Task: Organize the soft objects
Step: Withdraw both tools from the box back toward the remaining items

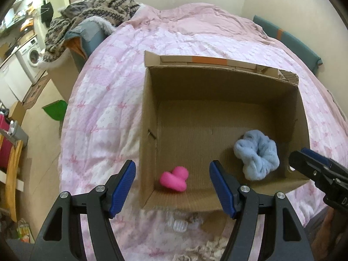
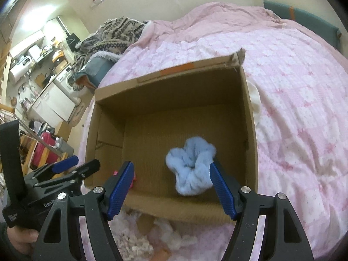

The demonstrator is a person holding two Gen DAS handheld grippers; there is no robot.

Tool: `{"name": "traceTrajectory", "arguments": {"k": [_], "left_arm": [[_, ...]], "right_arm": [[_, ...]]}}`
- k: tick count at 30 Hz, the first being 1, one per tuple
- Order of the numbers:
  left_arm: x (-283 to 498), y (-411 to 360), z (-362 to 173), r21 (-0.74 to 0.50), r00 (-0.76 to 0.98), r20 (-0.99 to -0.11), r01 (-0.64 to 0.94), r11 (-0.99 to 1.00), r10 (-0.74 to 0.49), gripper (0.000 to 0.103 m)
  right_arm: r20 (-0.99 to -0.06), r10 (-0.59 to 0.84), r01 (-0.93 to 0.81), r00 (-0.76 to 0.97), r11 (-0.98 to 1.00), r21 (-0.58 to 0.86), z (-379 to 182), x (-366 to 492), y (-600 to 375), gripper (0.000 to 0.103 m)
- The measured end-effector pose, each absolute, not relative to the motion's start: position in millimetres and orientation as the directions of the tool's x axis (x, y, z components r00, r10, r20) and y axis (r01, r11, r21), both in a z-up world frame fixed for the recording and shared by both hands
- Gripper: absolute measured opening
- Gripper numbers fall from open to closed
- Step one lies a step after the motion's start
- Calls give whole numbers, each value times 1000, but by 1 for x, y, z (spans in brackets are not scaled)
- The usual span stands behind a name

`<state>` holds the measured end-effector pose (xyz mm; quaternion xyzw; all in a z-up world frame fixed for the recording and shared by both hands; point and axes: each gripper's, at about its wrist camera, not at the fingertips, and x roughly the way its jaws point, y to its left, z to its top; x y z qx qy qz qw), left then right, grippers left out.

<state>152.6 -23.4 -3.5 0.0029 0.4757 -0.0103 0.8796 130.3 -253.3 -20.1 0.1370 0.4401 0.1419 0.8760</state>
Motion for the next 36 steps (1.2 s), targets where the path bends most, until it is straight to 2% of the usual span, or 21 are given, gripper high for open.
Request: {"name": "traceTrajectory", "arguments": {"k": [19,36], "left_arm": [[96,-1,5,-29,555,-832,-34,999,-6,68],[57,19,-9,-12,509,-860,-96,995,39,68]], "right_arm": [[-755,372,-95,541,918,384,-25,80,-255,76],[-802,331,-45,498,933,357,-38,49,-259,76]]}}
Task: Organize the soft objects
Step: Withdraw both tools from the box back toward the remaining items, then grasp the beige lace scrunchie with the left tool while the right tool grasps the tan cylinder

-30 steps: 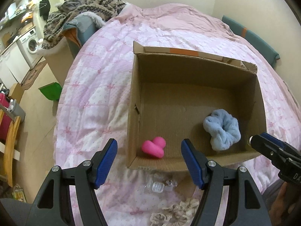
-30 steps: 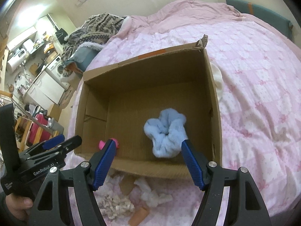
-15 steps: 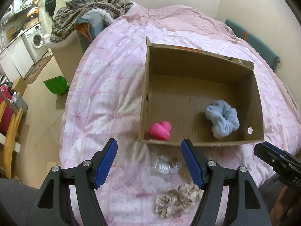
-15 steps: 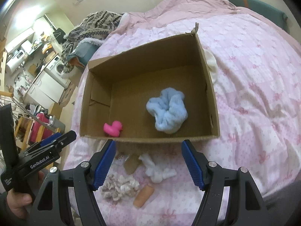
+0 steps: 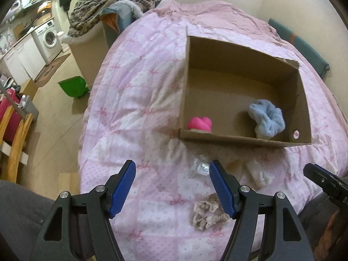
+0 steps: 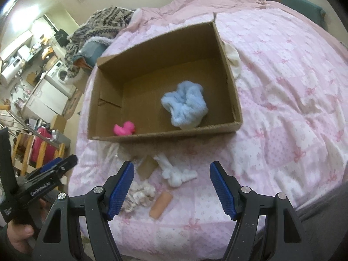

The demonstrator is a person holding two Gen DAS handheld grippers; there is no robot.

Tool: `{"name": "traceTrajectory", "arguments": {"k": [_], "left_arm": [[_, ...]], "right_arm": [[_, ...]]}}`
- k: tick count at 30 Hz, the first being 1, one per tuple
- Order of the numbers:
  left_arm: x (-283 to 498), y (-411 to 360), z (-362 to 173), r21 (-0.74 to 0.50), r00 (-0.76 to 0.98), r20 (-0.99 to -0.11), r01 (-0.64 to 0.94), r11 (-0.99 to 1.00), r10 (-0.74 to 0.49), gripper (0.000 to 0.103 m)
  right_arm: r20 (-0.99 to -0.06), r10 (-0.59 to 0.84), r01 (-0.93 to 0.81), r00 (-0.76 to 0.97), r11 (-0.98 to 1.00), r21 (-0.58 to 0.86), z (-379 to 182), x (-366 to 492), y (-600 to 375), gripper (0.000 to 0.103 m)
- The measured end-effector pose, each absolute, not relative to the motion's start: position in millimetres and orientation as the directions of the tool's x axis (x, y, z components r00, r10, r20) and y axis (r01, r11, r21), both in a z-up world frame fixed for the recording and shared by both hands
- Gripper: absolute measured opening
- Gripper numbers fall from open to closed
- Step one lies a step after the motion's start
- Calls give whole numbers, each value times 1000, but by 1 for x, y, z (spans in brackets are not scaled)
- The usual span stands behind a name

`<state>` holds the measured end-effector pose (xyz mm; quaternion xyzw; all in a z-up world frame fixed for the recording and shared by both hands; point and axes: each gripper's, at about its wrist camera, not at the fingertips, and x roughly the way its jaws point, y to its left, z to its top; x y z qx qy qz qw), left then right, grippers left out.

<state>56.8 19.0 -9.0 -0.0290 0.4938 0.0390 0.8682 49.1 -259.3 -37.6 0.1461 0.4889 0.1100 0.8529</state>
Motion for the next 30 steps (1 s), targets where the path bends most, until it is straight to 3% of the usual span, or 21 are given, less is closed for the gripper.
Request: {"name": "traceTrajectory", "arguments": {"k": [9,18,25,27,28,29,30], "left_arm": [[63,49,-40,-64,382,-924,-208,976,21,68],[61,-7,-92,-137,167,-978,-38,990,-128,68],[60,-40,-118,-69,104,-992,70,995,-76,67],[60,-42,-120,-73,101,-992,80,994,-81,54],[60,-42,-121,-77,92,-992,88,993,-85,33],[61,-42,-122,-80,83,-993,95,992,-88,22],[60,-41,-122,-87,77,-992,97,991,-95,20]], "right_arm": [[-849,319,81,421,919,385,-63,54,-284,76],[-865,315,98,391,920,380,-74,60,-282,76],[-869,315,100,382,921,377,-76,61,-281,76],[-871,313,98,379,922,375,-76,62,-280,76],[-872,312,97,378,923,372,-76,61,-279,76],[-873,311,96,377,924,370,-76,61,-278,76],[-873,311,92,376,925,369,-76,61,-277,76]]}}
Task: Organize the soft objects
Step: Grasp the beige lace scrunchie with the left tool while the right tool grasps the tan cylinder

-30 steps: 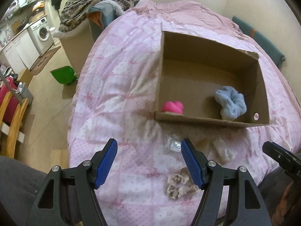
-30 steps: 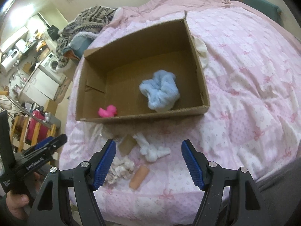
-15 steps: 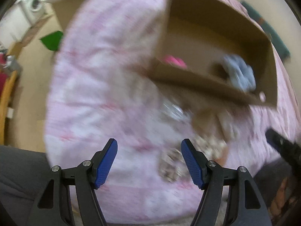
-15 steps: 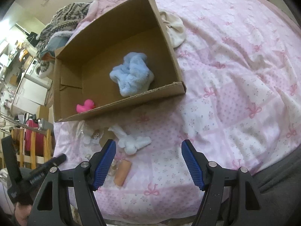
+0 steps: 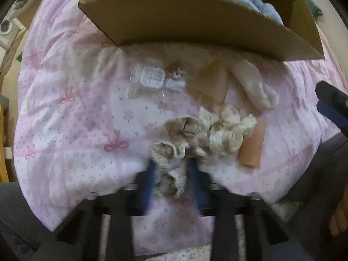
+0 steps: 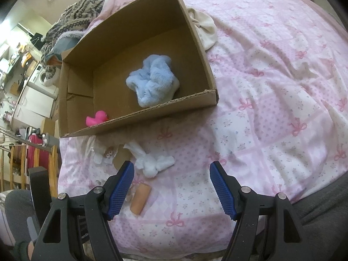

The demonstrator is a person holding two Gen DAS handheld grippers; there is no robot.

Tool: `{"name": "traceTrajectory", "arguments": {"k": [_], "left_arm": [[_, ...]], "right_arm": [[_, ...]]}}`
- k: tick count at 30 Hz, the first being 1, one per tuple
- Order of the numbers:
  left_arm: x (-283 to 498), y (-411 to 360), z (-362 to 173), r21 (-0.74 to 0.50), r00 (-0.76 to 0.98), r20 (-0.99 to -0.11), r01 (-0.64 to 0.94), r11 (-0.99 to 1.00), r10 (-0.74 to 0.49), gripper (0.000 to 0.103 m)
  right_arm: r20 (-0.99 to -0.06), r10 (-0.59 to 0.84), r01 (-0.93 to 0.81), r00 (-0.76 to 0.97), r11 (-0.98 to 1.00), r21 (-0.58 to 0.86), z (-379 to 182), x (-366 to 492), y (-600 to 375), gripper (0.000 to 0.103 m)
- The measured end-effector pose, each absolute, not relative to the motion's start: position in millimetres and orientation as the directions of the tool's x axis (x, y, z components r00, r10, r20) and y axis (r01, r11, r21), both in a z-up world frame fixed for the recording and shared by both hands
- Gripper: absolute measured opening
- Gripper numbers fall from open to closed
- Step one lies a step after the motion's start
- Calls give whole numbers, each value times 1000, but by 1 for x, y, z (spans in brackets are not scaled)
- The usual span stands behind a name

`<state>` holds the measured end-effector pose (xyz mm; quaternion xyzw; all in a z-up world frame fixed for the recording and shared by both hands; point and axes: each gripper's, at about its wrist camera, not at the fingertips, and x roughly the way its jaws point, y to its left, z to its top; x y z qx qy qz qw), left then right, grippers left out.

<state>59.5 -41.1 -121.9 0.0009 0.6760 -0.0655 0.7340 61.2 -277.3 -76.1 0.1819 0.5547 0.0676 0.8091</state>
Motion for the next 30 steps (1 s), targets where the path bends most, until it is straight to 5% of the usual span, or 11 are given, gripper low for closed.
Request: {"name": "traceTrajectory", "arguments": {"k": [9,11,16,22,26,30], "left_arm": [[50,-11,-91,-103,167,-980,22,994,-105,11],[50,-4,-81,-103,206,-973,-9,995,-99,11],[53,10,-63,-111,272,-958,-58,992,-92,11],[56,12,-56,-120,292,-951,-58,991,-98,11],[56,9,-57,-122,298,-949,-58,991,-100,11],[57,10,-58,-121,303,-948,-64,991,-96,11]], "right_arm": [[-827,517,33,222,843,536,-98,63,-256,73],[-813,557,30,170,822,569,-106,63,-248,56],[-827,556,59,80,826,561,-126,63,-233,38],[-852,522,45,39,851,523,-139,64,-216,34],[-874,485,9,27,874,485,-144,67,-210,8],[-871,489,-9,57,872,489,-133,61,-213,6]]}}
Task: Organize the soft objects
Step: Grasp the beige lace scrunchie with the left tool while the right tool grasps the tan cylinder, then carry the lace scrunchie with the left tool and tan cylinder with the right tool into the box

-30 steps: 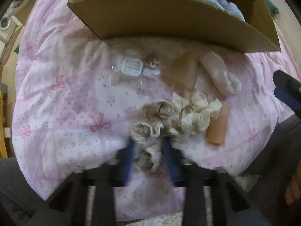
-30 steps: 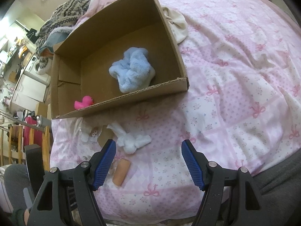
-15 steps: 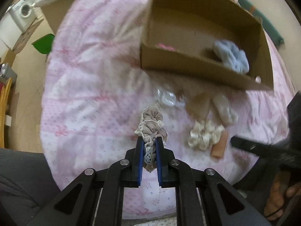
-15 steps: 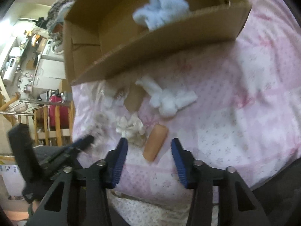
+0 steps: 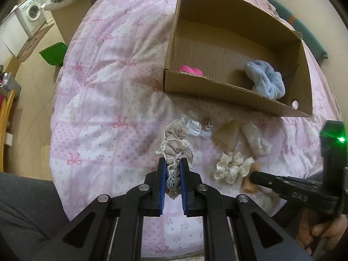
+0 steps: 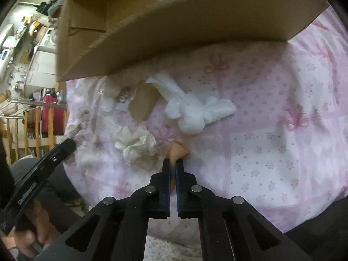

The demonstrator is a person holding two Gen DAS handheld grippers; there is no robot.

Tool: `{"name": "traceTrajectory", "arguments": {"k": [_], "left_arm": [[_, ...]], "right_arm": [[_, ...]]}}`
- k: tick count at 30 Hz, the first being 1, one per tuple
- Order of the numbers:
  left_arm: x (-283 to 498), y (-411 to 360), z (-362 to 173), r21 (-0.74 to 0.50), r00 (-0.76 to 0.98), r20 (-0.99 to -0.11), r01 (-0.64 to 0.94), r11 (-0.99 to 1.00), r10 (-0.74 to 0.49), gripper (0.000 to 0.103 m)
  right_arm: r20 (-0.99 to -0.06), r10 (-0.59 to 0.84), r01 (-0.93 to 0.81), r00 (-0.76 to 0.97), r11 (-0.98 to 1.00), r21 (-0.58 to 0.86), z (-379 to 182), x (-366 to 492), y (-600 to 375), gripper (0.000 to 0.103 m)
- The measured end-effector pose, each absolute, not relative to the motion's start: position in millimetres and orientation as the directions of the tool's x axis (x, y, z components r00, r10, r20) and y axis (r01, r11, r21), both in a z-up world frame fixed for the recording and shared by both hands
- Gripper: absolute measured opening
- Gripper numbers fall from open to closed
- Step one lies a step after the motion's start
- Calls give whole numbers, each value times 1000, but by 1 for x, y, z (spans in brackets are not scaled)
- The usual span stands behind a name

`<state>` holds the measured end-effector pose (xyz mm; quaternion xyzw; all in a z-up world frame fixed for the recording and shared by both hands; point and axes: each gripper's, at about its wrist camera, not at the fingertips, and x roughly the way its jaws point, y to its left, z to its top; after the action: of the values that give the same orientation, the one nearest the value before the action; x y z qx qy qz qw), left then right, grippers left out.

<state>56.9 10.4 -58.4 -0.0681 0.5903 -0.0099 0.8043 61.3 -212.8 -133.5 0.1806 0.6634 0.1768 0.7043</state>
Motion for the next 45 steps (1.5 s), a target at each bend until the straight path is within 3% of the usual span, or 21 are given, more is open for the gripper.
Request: {"name": "traceTrajectory", "arguments": {"k": [6,23,45], "left_arm": [[57,11,-57,-122,309,-946,-67,990,-95,11],[55,11,-44,-97,361,-930,-72,993,-64,11],[71,14,37,-80,549,-835,-70,994,-29,11]], "right_arm": [[-832,527,-33,174,848,530,-100,50,-231,6],[-793,524,-50,311,842,537,-75,51,-239,6],[-678,551,-132,486,814,566,7,62,-272,6]]}}
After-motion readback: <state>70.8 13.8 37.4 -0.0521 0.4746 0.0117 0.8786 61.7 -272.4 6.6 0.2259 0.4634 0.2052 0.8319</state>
